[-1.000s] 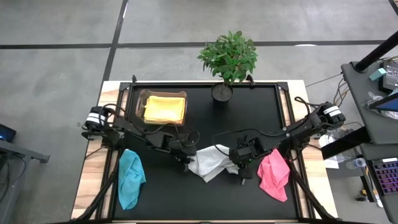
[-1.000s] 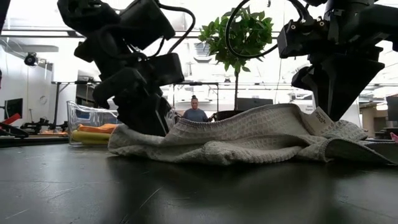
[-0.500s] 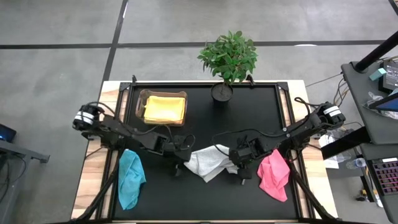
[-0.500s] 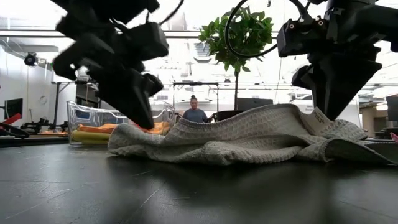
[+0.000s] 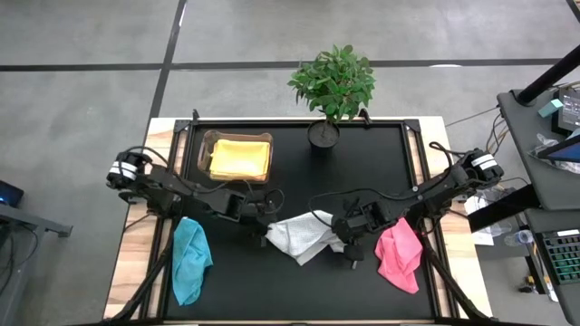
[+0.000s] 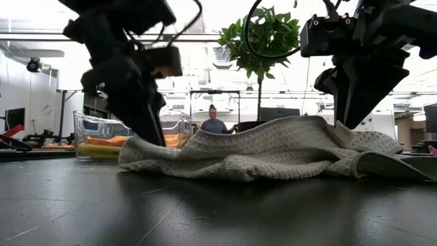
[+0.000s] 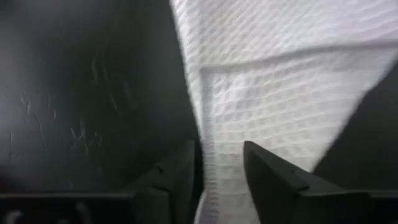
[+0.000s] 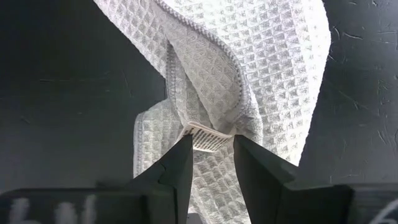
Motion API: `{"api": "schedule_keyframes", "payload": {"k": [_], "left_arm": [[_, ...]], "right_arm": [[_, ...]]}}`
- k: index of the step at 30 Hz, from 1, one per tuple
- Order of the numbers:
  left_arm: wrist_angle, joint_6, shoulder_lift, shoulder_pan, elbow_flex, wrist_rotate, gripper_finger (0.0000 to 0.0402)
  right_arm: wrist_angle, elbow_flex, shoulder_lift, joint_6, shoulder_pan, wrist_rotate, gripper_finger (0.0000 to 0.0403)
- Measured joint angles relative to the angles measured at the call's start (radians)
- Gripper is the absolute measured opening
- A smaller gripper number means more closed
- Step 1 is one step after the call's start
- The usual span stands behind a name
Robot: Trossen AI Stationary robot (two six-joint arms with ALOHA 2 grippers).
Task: Fold microfiber towels
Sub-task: Fold the gray towel
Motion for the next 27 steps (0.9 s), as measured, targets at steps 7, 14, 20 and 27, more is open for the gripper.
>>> {"api": "schedule_keyframes", "payload": {"k": [7,14,20,27], "left_arm": [[-0.008,-0.017,0.026,0.001,-0.001,0.095,0.0165],[-0.005,0.003,0.026,-0.033,-0.001,0.119,0.011],[-0.003,0.031,0.021,-0.066,0.019,0.023,0.001],[-0.007,0.086,-0.032,-0.115,0.036,-0.145,0.0004]], "right_arm": [[0.023,-0.009,0.0,-0.006,0.0,0.0,0.0107],[0.056,-0.012,0.0,-0.032,0.0,0.044,0.0107],[0.136,-0.012,0.0,-0.074,0.0,0.184,0.0107],[0.382,-0.014,0.015,-0.145,-0.009,0.438,0.0107]]}}
